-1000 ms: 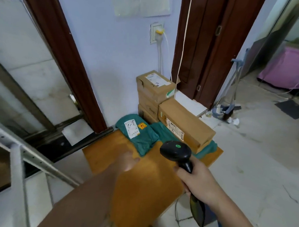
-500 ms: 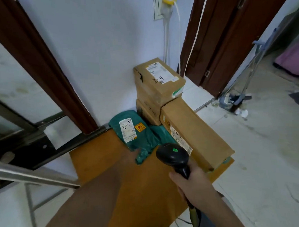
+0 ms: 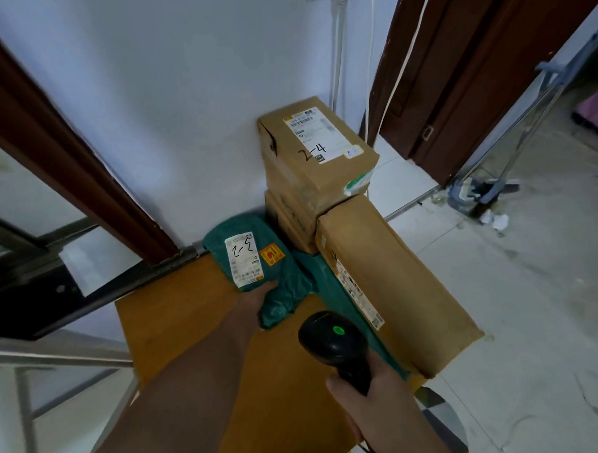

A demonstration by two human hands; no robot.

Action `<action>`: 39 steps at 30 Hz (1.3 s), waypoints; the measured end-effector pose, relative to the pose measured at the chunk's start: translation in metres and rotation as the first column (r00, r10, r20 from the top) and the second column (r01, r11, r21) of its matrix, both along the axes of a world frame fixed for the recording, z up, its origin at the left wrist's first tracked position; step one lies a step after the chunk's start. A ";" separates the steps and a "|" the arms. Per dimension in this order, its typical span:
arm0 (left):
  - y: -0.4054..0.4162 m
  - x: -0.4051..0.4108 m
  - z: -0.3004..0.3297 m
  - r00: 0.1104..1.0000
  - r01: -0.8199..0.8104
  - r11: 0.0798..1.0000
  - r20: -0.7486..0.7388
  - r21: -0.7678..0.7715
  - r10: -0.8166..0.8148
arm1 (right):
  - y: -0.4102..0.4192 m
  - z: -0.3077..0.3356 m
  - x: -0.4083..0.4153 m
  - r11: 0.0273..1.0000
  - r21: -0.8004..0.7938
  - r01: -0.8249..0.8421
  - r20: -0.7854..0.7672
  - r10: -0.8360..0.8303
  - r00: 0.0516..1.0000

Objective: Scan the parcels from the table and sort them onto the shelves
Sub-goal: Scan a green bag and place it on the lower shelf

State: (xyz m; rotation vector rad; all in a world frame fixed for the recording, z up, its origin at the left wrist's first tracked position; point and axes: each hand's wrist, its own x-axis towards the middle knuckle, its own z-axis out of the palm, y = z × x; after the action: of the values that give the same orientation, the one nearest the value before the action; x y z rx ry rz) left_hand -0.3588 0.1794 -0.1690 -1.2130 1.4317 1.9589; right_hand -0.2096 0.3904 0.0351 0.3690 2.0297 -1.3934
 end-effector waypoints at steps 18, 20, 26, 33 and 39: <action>-0.002 0.029 0.000 0.992 -0.043 0.985 -0.111 0.165 0.062 | 0.008 -0.007 0.013 1.000 0.008 -0.013 -0.007 0.014 1.000; -0.005 0.043 0.004 0.992 -0.033 0.984 -0.111 0.176 0.054 | 0.007 -0.006 0.015 0.999 0.005 -0.032 -0.009 0.032 0.999; -0.003 0.084 0.021 0.984 -0.028 0.990 -0.171 0.140 0.052 | -0.003 0.011 0.017 0.995 -0.078 -0.067 -0.080 0.061 0.995; 0.020 0.121 0.063 0.953 -0.079 0.991 -0.301 -0.112 0.042 | -0.030 0.036 0.025 0.993 -0.106 -0.049 -0.253 0.020 0.967; 0.035 0.143 0.096 0.919 -0.111 0.976 -0.393 -0.189 0.028 | -0.038 0.050 0.042 0.989 -0.134 -0.056 -0.257 0.020 0.966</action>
State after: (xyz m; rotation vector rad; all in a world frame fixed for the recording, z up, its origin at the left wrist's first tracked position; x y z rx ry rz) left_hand -0.2161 0.2142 -0.0734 -1.0043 1.8523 2.2364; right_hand -0.1676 0.3526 0.0852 0.0921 2.1110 -1.6185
